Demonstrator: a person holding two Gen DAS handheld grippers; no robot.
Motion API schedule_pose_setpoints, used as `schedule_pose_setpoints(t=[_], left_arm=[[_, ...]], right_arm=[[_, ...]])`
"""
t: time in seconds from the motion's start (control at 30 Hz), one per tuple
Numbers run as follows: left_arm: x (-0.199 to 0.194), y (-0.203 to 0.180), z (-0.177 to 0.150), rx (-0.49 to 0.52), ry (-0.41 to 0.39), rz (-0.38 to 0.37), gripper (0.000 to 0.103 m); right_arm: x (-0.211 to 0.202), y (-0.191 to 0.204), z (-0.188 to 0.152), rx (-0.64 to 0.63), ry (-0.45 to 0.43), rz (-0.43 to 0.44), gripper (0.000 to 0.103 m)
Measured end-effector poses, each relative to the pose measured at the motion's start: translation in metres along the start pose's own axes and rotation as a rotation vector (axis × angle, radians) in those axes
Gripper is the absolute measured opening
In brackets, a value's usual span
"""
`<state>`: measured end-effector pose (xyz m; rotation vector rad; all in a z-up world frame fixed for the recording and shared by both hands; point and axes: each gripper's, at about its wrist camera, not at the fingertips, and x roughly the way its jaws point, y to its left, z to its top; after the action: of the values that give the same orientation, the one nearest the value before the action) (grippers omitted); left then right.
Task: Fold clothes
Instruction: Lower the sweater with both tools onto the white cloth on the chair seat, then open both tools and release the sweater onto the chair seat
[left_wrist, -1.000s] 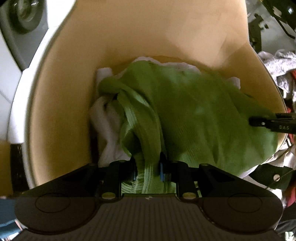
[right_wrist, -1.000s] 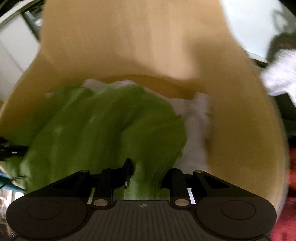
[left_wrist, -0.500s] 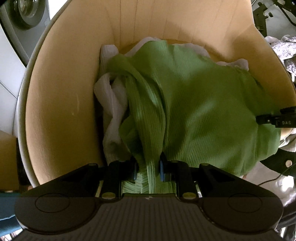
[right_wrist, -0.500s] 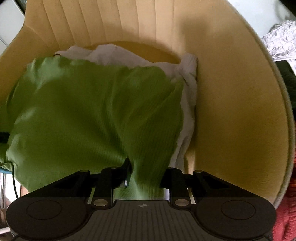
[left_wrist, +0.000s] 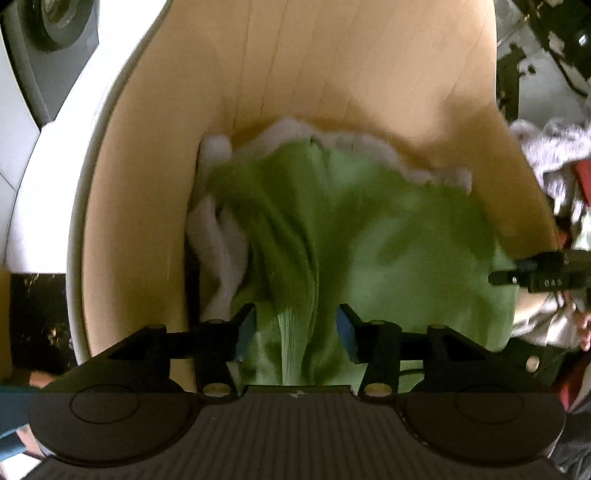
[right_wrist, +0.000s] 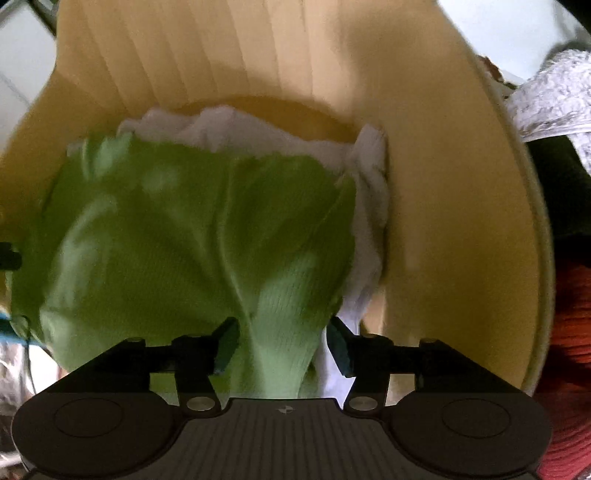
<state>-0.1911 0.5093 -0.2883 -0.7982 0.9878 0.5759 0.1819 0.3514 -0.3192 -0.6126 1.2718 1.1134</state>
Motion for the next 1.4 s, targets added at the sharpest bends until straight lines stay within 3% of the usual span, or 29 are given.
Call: schedule_pose_setpoints(t=[0.07, 0.57, 0.6, 0.63, 0.67, 0.73, 0.83, 0.9, 0.97, 1.0, 1.1, 1.13, 1.27, 1.3, 1.4], left_arm=[[0.006, 0.002, 0.009, -0.026, -0.006, -0.004, 0.051], [0.062, 0.014, 0.037, -0.174, 0.011, -0.013, 0.051], [0.061, 0.014, 0.036, -0.165, 0.002, -0.014, 0.036], [0.059, 0.013, 0.036, -0.148, -0.004, -0.010, 0.014], [0.056, 0.011, 0.035, -0.118, -0.011, 0.001, 0.015], [0.042, 0.009, 0.033, -0.067, -0.051, 0.009, 0.014], [0.018, 0.009, 0.028, 0.005, -0.121, 0.031, 0.013], [0.015, 0.014, 0.026, 0.025, -0.120, 0.051, 0.013], [0.018, 0.012, 0.028, 0.064, -0.103, 0.064, 0.016], [0.021, 0.006, 0.031, 0.092, -0.089, 0.086, 0.020], [0.013, -0.008, 0.037, 0.142, -0.137, 0.135, 0.044], [0.007, -0.010, 0.039, 0.141, -0.170, 0.147, 0.053], [-0.012, -0.007, 0.045, 0.114, -0.253, 0.192, 0.056], [-0.013, -0.006, 0.049, 0.106, -0.253, 0.180, 0.055], [-0.014, -0.016, 0.051, 0.126, -0.229, 0.104, 0.055]], right_arm=[[-0.004, -0.004, 0.008, 0.023, -0.017, 0.019, 0.057], [0.049, -0.017, 0.051, 0.235, -0.080, 0.004, 0.060], [0.053, -0.018, 0.053, 0.253, -0.084, 0.010, 0.061], [0.053, -0.018, 0.053, 0.260, -0.087, 0.017, 0.056], [0.052, -0.017, 0.053, 0.243, -0.091, 0.013, 0.037], [0.046, -0.014, 0.051, 0.187, -0.102, 0.004, 0.008], [0.019, -0.008, 0.044, 0.081, -0.210, -0.055, 0.006], [0.010, -0.005, 0.043, 0.010, -0.249, -0.107, 0.006], [0.016, -0.004, 0.046, -0.042, -0.225, -0.143, 0.011], [0.024, -0.005, 0.049, -0.047, -0.190, -0.168, 0.018], [0.032, 0.004, 0.057, -0.086, -0.184, -0.219, 0.026], [0.030, 0.008, 0.058, -0.092, -0.197, -0.225, 0.033], [0.002, 0.011, 0.055, -0.064, -0.341, -0.216, 0.059], [-0.004, 0.010, 0.055, -0.055, -0.370, -0.214, 0.059], [-0.011, 0.003, 0.061, -0.042, -0.350, -0.178, 0.059]])
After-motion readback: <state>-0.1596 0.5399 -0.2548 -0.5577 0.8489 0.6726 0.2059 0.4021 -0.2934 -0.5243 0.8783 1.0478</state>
